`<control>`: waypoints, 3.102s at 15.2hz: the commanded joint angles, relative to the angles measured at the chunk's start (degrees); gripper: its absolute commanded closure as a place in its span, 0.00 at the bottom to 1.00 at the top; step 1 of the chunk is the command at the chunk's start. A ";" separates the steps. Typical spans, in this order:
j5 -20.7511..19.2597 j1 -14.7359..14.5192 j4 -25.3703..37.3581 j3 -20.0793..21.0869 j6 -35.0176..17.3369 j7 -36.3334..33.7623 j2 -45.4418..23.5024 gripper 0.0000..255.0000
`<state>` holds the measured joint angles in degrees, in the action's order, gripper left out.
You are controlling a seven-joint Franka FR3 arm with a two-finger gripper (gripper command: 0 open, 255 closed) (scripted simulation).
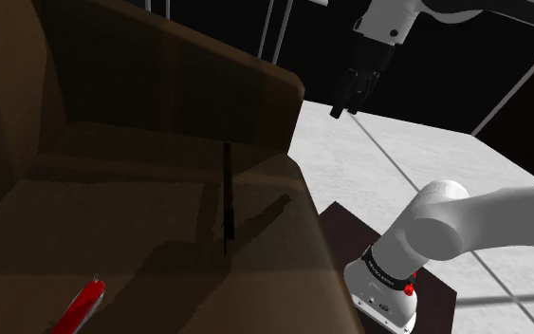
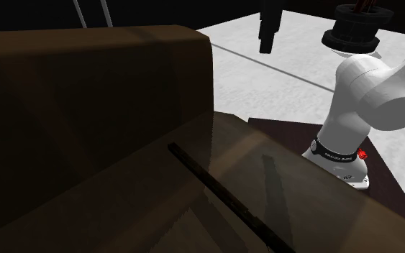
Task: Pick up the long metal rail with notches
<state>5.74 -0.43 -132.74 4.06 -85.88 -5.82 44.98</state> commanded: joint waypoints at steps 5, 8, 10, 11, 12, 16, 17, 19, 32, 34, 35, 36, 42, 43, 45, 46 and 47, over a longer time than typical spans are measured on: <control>4.32 0.06 -1.21 6.47 -0.73 -10.45 0.09 0.00; 7.53 0.19 -1.11 11.41 -1.68 -18.29 -1.08 0.00; 9.55 0.41 -0.58 14.75 -2.52 -23.50 -2.44 0.00; 10.49 0.57 -0.18 16.42 -3.00 -26.11 -3.29 0.00; 11.38 0.77 0.32 18.11 -3.52 -28.72 -4.25 0.00; 14.23 2.07 3.17 24.98 -5.94 -39.18 -9.16 0.00; 14.72 2.52 4.09 26.73 -6.63 -41.83 -10.66 0.00; 15.34 3.56 6.17 30.28 -8.09 -47.21 -13.98 0.00; 12.45 8.20 11.37 44.10 -18.33 -66.70 -29.86 0.00; 12.39 8.22 10.42 44.42 -19.59 -66.71 -30.22 0.00; 12.39 8.21 10.41 44.42 -19.59 -66.71 -30.21 0.00; 12.49 8.17 10.19 44.36 -19.68 -66.60 -30.07 1.00; 12.82 8.02 10.07 44.13 -19.32 -66.43 -29.52 1.00; 12.79 8.04 10.12 44.11 -19.29 -66.42 -29.55 1.00; 12.39 8.21 10.42 44.42 -19.59 -66.72 -30.22 1.00; 12.43 8.20 11.02 44.21 -18.79 -66.70 -29.98 1.00; 12.47 8.19 11.62 44.01 -17.99 -66.70 -29.76 1.00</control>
<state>18.24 7.75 -121.52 48.13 -104.36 -72.46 15.19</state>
